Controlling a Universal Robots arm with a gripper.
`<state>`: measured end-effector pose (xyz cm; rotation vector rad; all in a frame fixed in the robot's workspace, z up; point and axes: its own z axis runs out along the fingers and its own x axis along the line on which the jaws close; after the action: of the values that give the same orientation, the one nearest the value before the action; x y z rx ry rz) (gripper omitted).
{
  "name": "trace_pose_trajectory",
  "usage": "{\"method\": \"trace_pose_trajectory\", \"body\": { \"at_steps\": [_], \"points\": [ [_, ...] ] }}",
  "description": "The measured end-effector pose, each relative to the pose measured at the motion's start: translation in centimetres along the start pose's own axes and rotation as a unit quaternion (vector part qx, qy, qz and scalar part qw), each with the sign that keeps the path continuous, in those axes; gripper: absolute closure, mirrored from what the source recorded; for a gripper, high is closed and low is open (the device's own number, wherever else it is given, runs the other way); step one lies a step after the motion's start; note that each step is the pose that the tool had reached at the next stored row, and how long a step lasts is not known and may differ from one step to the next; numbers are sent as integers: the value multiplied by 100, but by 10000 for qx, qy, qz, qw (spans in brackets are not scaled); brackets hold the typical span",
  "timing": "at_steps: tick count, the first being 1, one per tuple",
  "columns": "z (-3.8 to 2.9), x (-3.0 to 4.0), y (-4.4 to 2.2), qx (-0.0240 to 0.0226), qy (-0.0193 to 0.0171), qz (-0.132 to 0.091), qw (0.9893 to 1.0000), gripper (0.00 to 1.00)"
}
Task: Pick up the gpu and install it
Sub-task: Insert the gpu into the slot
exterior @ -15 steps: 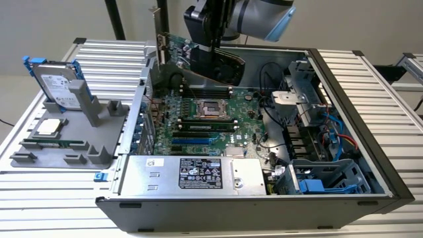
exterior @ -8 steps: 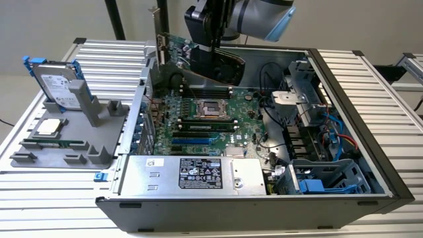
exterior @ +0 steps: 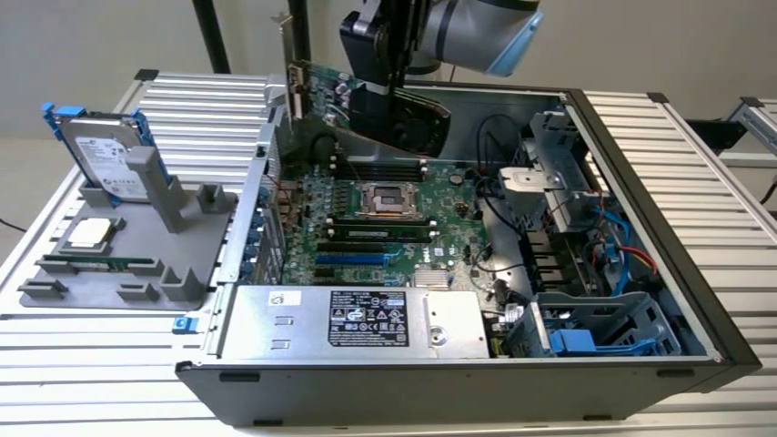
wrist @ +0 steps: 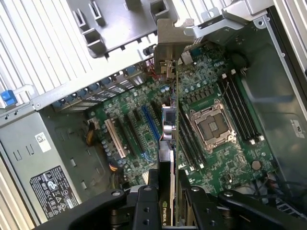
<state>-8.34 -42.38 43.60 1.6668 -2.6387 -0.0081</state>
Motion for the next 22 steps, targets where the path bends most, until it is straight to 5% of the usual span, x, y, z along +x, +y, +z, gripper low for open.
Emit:
{"method": "trace_pose_trajectory", "body": {
  "at_steps": [11,22],
  "points": [
    [-2,0,0,6,7,-393,9992,100],
    [-2,0,0,14,15,-962,9954,100]
  ]
}}
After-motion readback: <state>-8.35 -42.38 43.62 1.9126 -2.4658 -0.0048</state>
